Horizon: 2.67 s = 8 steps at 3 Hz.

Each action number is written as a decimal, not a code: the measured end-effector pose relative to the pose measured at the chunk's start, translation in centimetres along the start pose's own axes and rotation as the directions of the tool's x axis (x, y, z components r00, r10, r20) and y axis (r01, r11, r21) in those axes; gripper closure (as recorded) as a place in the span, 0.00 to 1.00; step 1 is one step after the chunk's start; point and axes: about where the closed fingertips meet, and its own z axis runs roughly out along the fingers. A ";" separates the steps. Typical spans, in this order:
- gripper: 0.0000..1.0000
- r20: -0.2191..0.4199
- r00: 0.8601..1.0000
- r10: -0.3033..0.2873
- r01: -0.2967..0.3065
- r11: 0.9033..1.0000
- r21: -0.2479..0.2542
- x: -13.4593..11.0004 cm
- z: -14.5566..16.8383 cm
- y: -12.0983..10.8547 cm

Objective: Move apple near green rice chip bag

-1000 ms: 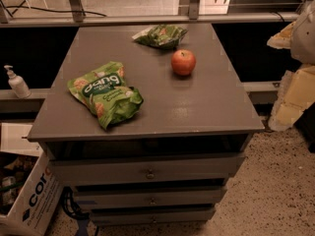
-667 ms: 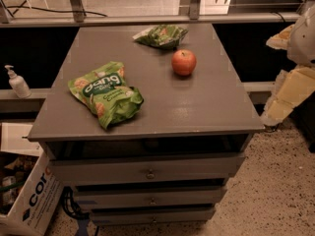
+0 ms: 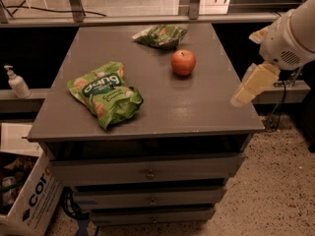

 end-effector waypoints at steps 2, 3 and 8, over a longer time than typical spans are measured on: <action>0.00 0.171 0.984 0.053 -0.058 0.998 0.022 -3.6 5.7 -3.0; 0.00 0.171 0.984 0.053 -0.058 0.998 0.022 -3.6 5.7 -3.0; 0.00 0.361 0.900 0.246 -0.227 0.969 -0.095 -6.8 18.4 -9.2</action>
Offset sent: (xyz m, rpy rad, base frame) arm 0.0915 0.0552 -0.0336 0.2614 -0.0985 0.0016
